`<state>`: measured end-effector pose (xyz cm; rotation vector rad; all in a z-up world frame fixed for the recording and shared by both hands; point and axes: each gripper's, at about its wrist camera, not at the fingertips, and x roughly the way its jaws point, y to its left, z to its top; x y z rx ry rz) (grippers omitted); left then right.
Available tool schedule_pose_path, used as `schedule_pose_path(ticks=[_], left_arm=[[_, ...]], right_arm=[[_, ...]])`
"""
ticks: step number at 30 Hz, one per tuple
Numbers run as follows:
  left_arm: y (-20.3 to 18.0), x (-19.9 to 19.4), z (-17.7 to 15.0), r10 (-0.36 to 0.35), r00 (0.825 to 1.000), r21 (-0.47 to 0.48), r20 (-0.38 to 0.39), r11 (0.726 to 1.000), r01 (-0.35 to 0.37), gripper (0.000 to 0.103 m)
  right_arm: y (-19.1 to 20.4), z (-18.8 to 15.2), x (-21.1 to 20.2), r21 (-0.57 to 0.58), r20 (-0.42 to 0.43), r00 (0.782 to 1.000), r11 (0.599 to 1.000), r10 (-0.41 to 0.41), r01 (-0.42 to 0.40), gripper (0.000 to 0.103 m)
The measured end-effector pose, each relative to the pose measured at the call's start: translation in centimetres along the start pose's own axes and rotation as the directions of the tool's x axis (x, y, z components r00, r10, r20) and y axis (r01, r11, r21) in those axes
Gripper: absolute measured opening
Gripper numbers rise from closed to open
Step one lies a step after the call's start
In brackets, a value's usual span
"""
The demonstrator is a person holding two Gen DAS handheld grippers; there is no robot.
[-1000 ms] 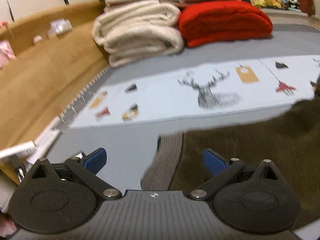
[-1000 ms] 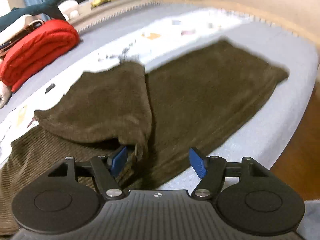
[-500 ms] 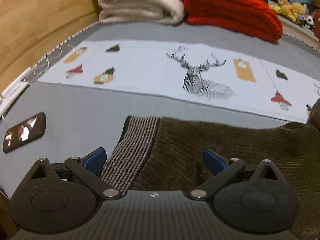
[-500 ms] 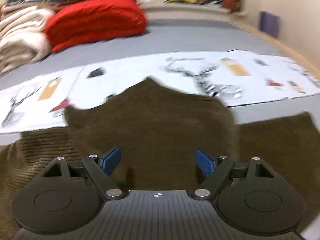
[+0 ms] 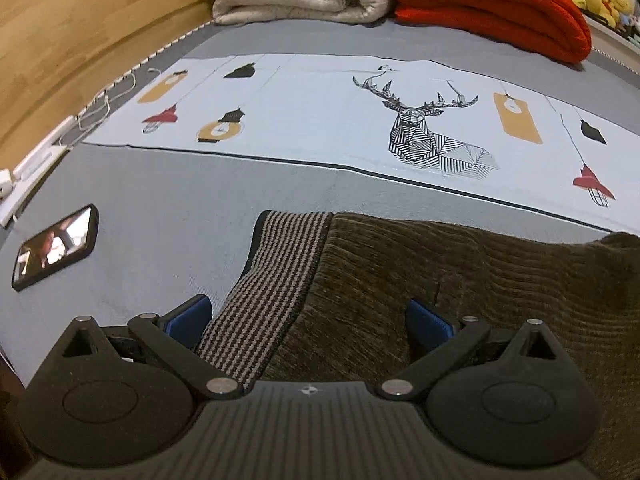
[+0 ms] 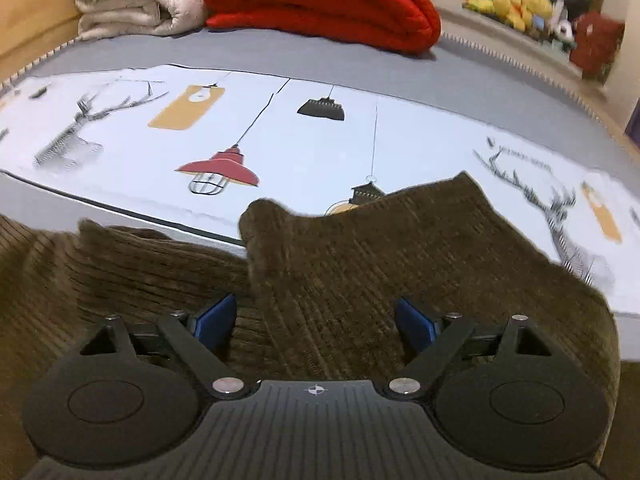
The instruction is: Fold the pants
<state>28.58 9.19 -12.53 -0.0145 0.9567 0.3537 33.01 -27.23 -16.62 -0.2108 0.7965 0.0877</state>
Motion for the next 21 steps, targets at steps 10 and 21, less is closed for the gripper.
schedule_pose_path(ticks=[10, 21], left_arm=[[1.0, 0.6, 0.2, -0.018, 0.999, -0.047, -0.038, 0.999, 0.017, 0.103], [0.7, 0.1, 0.1, -0.005, 0.999, -0.049, -0.05, 0.999, 0.003, 0.103]], right_arm=[[-12.1, 0.6, -8.1, 0.365, 0.186, 0.966, 0.925, -0.179, 0.102, 0.008], [-34.7, -26.3, -14.4, 0.869, -0.208, 0.893, 0.343, -0.4, 0.357, 0.008]])
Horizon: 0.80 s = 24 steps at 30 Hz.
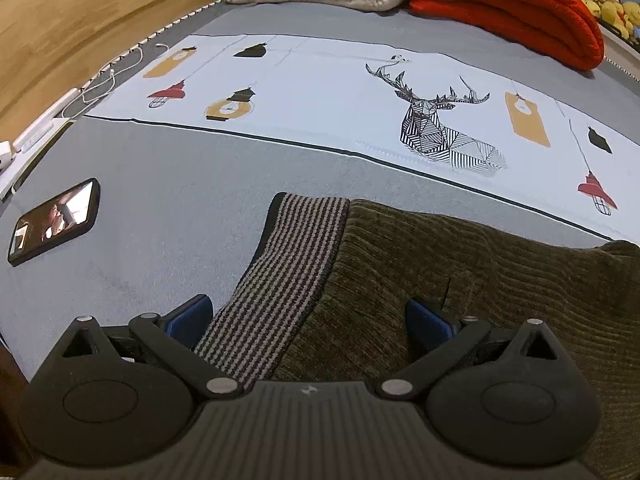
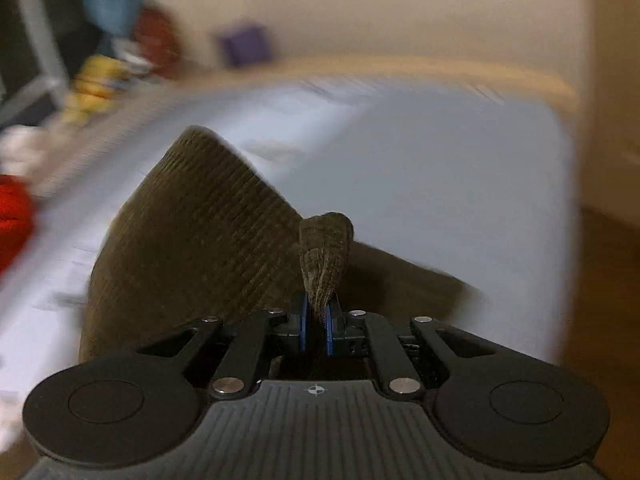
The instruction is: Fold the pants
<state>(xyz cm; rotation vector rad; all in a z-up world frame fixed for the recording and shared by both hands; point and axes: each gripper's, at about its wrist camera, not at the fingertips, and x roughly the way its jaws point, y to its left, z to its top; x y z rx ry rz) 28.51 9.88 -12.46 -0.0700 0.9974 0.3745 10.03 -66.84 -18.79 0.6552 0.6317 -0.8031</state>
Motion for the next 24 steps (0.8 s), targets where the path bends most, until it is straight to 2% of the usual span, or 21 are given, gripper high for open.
schedule_pose_path(ticks=[1, 2, 8, 12, 13, 14, 15, 16, 17, 18, 21, 23, 24], left_arm=[[-0.1, 0.0, 0.0, 0.006, 1.0, 0.003, 0.004, 1.0, -0.006, 0.103], [-0.3, -0.1, 0.0, 0.012, 1.0, 0.01, 0.013, 1.0, -0.012, 0.103], [-2.2, -0.5, -0.3, 0.077, 0.995, 0.093, 0.063, 0.992, -0.083, 0.103], [-2.4, -0.8, -0.4, 0.087, 0.993, 0.092, 0.076, 0.991, -0.094, 0.103], [-2.4, -0.9, -0.3, 0.083, 0.993, 0.093, 0.083, 0.992, -0.09, 0.103], [-2.4, -1.2, -0.3, 0.077, 0.993, 0.097, 0.093, 0.992, -0.086, 0.103], [-2.4, -1.6, -0.3, 0.068, 0.992, 0.104, 0.108, 0.991, -0.079, 0.103], [-2.6, -2.0, -0.4, 0.056, 0.99, 0.12, 0.128, 0.99, -0.072, 0.103], [-2.7, -2.4, -0.4, 0.047, 0.989, 0.134, 0.143, 0.989, -0.066, 0.103], [-2.9, -2.8, -0.5, 0.038, 0.986, 0.148, 0.16, 0.987, -0.062, 0.103], [-3.9, -3.7, -0.5, 0.015, 0.981, 0.189, 0.193, 0.981, -0.052, 0.103], [-4.7, -4.1, -0.5, 0.004, 0.98, 0.207, 0.201, 0.977, -0.047, 0.103], [-5.2, -4.3, -0.4, -0.003, 0.979, 0.221, 0.203, 0.974, -0.043, 0.103]], right_arm=[[-1.2, -0.4, 0.0, 0.032, 0.037, 0.997, 0.997, 0.07, -0.071, 0.008], [-1.4, -0.6, -0.2, 0.025, 0.05, 0.994, 0.995, 0.092, -0.094, 0.008], [-1.0, 0.6, -0.1, -0.001, 0.033, 0.992, 0.993, 0.12, -0.12, 0.009], [-1.4, 2.0, -2.5, -0.008, 0.072, 0.981, 0.984, 0.179, -0.179, 0.01], [-1.8, 2.2, -2.7, -0.002, 0.078, 0.983, 0.986, 0.167, -0.167, 0.011], [-2.2, 2.2, -2.5, 0.008, 0.073, 0.989, 0.992, 0.127, -0.128, 0.017], [-3.0, 2.1, -2.0, 0.026, 0.056, 0.996, 0.998, 0.063, -0.065, 0.025], [-3.7, 1.9, -1.4, 0.034, 0.043, 0.999, 0.999, -0.003, 0.001, 0.029], [-4.4, 1.6, -1.1, 0.019, 0.043, 0.998, 0.998, -0.053, 0.052, 0.049], [-4.5, 1.2, -1.3, -0.007, 0.074, 0.996, 0.998, -0.056, 0.056, 0.055], [-2.6, 0.5, -2.4, -0.149, 0.169, 0.983, 0.983, -0.079, 0.104, 0.053], [-1.3, 0.9, -3.5, -0.174, 0.275, 0.956, 0.972, -0.107, 0.159, 0.056], [-0.8, 1.4, -3.7, -0.174, 0.324, 0.935, 0.962, -0.145, 0.209, 0.063]])
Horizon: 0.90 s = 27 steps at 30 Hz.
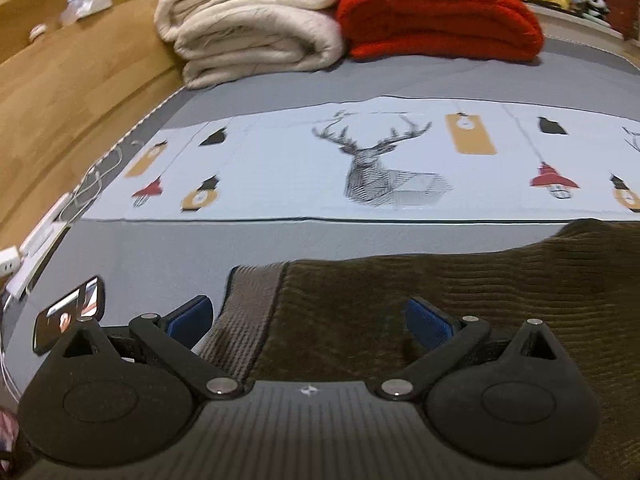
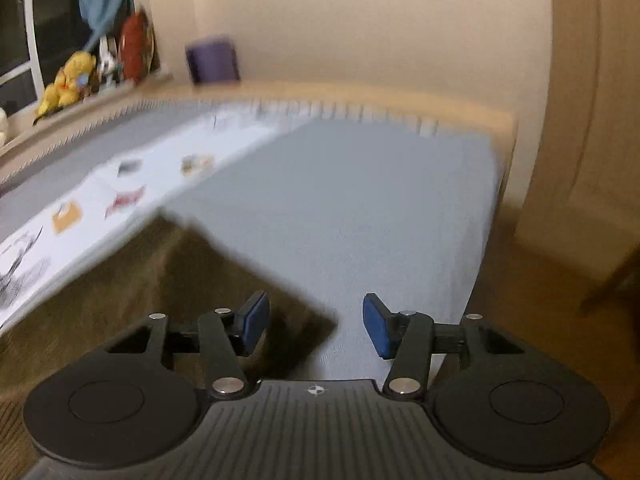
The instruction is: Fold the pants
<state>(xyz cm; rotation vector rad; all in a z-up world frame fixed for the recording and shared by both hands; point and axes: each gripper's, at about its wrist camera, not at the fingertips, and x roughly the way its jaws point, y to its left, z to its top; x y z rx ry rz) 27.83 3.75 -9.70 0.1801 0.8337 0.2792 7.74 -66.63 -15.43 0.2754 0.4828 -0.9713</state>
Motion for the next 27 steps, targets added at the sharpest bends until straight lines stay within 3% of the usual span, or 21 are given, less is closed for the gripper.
schedule_pose_path(ticks=[2, 3, 5, 7, 8, 10, 13, 14, 15, 18, 20, 22, 23, 26, 27], left_arm=[[-1.1, -0.4, 0.7, -0.02, 1.0, 0.033, 0.011, 0.999, 0.02, 0.103], [-1.8, -0.7, 1.3, -0.04, 0.999, 0.056, 0.024, 0.998, 0.039, 0.103], [-3.5, -1.4, 2.6, -0.114, 0.992, 0.114, 0.06, 0.988, 0.107, 0.103], [-5.7, -1.7, 4.2, -0.21, 0.974, 0.18, 0.08, 0.965, 0.193, 0.103], [-7.1, -1.5, 5.0, -0.249, 0.966, 0.216, 0.075, 0.949, 0.229, 0.103], [-10.1, -0.6, 6.5, -0.308, 0.951, 0.283, 0.037, 0.916, 0.286, 0.103], [-14.0, 1.1, 7.4, -0.354, 0.935, 0.354, -0.012, 0.873, 0.336, 0.098], [-14.7, 1.4, 7.3, -0.344, 0.939, 0.372, -0.012, 0.87, 0.324, 0.098], [-15.3, 2.0, 7.3, -0.328, 0.945, 0.388, -0.009, 0.869, 0.306, 0.098], [-15.9, 3.9, 7.0, -0.332, 0.943, 0.381, -0.029, 0.869, 0.317, 0.098], [-15.4, 5.1, 6.8, -0.363, 0.93, 0.35, -0.049, 0.866, 0.357, 0.098], [-14.8, 5.6, 6.4, -0.397, 0.916, 0.351, -0.055, 0.852, 0.39, 0.097], [-14.7, 5.9, 6.3, -0.42, 0.906, 0.357, -0.06, 0.838, 0.412, 0.091], [-14.4, 6.5, 6.7, -0.498, 0.863, 0.327, -0.088, 0.804, 0.497, 0.078], [-14.3, 6.9, 6.9, -0.514, 0.853, 0.311, -0.095, 0.798, 0.516, 0.078]], right_arm=[[0.7, 0.8, 0.9, -0.059, -0.02, 0.992, 0.99, -0.126, 0.125, 0.073], [1.3, 1.2, 1.0, -0.094, -0.029, 0.987, 0.984, -0.157, 0.153, 0.068], [2.4, 1.8, -1.0, -0.085, 0.031, 0.999, 0.996, -0.008, 0.01, 0.067], [4.4, 2.1, -2.6, -0.072, 0.002, 0.985, 0.982, 0.173, -0.173, 0.075], [5.7, 2.1, -2.8, -0.064, -0.049, 0.962, 0.96, 0.269, -0.272, 0.077], [8.4, 1.5, -2.6, -0.041, -0.15, 0.911, 0.918, 0.384, -0.393, 0.077], [11.7, -0.1, -2.3, 0.0, -0.243, 0.87, 0.897, 0.429, -0.442, 0.076], [12.5, -0.4, -2.7, 0.023, -0.276, 0.838, 0.875, 0.471, -0.484, 0.073], [13.8, -0.8, -3.0, 0.041, -0.305, 0.784, 0.83, 0.54, -0.556, 0.072], [19.3, -1.8, -4.8, 0.019, -0.395, 0.577, 0.635, 0.715, -0.773, 0.072], [23.6, -3.0, -6.3, -0.048, -0.448, 0.463, 0.496, 0.765, -0.867, 0.072], [27.9, -4.3, -7.7, -0.141, -0.484, 0.387, 0.366, 0.785, -0.92, 0.072], [30.1, -5.3, -8.5, -0.198, -0.51, 0.352, 0.29, 0.785, -0.936, 0.071], [35.9, -7.8, -10.7, -0.307, -0.593, 0.286, 0.117, 0.753, -0.944, 0.066], [37.0, -8.7, -11.4, -0.332, -0.613, 0.277, 0.076, 0.74, -0.94, 0.063]])
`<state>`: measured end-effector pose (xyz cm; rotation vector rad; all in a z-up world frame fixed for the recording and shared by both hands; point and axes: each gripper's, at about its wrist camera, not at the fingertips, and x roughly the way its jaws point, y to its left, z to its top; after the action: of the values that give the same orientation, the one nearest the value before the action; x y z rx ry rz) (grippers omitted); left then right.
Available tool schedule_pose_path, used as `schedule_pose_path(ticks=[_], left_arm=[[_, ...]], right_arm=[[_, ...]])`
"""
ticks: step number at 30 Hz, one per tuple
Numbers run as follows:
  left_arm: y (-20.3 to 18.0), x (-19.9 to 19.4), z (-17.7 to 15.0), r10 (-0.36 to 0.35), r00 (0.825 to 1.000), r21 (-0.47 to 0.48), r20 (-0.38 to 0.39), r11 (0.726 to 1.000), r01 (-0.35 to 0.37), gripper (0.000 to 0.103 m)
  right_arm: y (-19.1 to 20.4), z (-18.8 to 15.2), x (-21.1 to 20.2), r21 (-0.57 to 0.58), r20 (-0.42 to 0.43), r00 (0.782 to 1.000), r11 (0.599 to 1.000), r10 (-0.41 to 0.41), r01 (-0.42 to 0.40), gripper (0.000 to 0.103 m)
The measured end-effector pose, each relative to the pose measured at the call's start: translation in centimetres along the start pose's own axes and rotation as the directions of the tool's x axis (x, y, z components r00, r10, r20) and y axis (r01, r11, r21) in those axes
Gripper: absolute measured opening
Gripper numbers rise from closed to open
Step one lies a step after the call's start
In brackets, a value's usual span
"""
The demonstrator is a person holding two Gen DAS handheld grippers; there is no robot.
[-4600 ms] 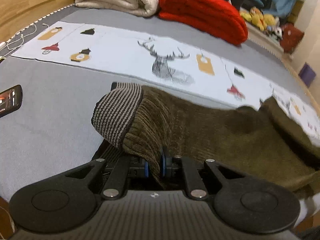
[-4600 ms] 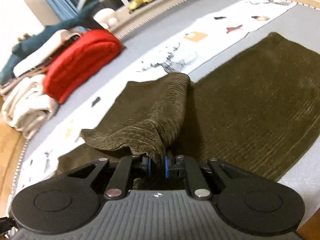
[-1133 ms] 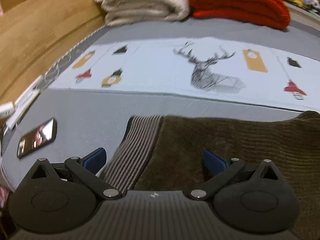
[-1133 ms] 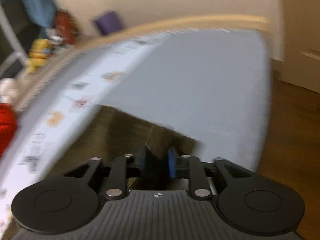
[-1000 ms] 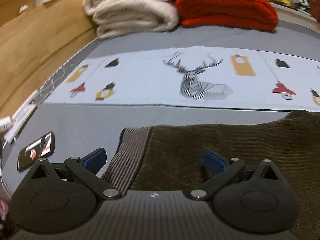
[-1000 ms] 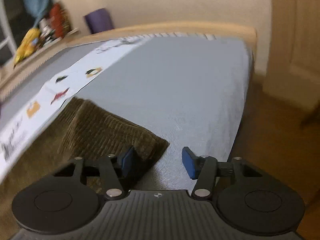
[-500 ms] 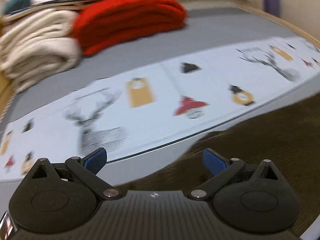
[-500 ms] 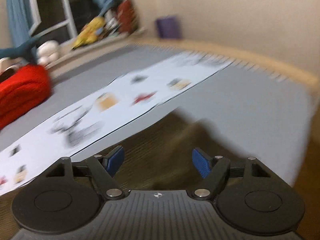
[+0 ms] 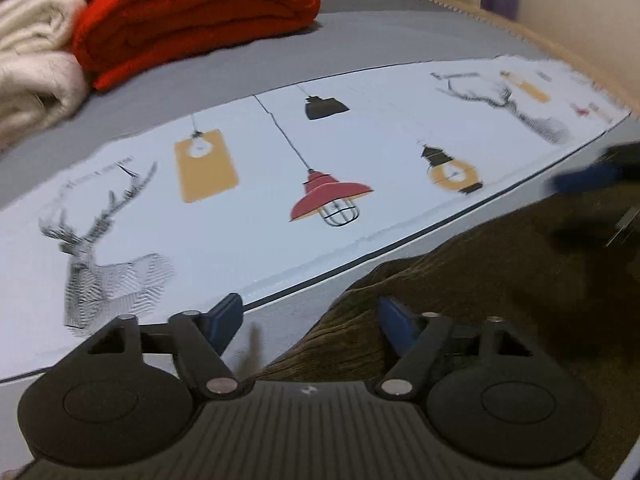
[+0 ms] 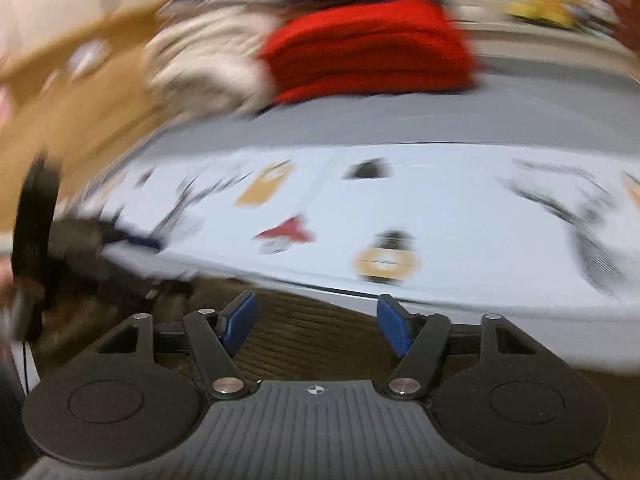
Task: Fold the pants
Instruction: 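Grasp the pants edge with the left gripper while the right gripper holds nearby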
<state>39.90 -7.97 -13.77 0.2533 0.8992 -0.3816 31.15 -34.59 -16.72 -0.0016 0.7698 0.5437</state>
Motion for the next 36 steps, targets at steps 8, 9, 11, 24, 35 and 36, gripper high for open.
schedule_pose_path(ticks=[8, 9, 11, 24, 35, 36], left_arm=[[0.0, 1.4, -0.4, -0.077, 0.996, 0.0, -0.046, 0.997, 0.077, 0.091], [-0.2, 1.5, -0.5, -0.086, 0.995, 0.01, -0.052, 0.996, 0.087, 0.089], [-0.6, 1.5, -0.9, -0.106, 0.994, 0.025, -0.039, 0.994, 0.107, 0.053], [-3.3, -1.1, -0.4, 0.018, 0.997, -0.017, 0.07, 1.0, -0.017, 0.009], [0.8, 0.2, 0.3, 0.031, 0.995, -0.141, 0.093, 0.99, -0.017, 0.043], [0.8, 0.5, 0.3, 0.023, 0.996, -0.15, 0.086, 0.989, -0.01, 0.046]], right_arm=[[4.0, -0.4, 7.4, -0.14, -0.131, 0.991, 0.99, -0.015, -0.004, 0.062], [4.1, -0.8, 7.5, -0.157, -0.12, 0.993, 0.988, -0.015, -0.004, 0.061], [4.2, -0.9, 7.2, -0.154, -0.104, 0.995, 0.988, -0.001, -0.015, 0.044], [6.0, 0.4, 4.9, -0.1, 0.019, 0.996, 0.991, -0.083, 0.085, 0.003], [4.1, -0.2, 5.9, -0.091, -0.091, 0.996, 0.995, 0.027, -0.036, 0.004], [4.0, -0.2, 5.8, -0.093, -0.099, 0.994, 0.994, 0.04, -0.05, 0.004]])
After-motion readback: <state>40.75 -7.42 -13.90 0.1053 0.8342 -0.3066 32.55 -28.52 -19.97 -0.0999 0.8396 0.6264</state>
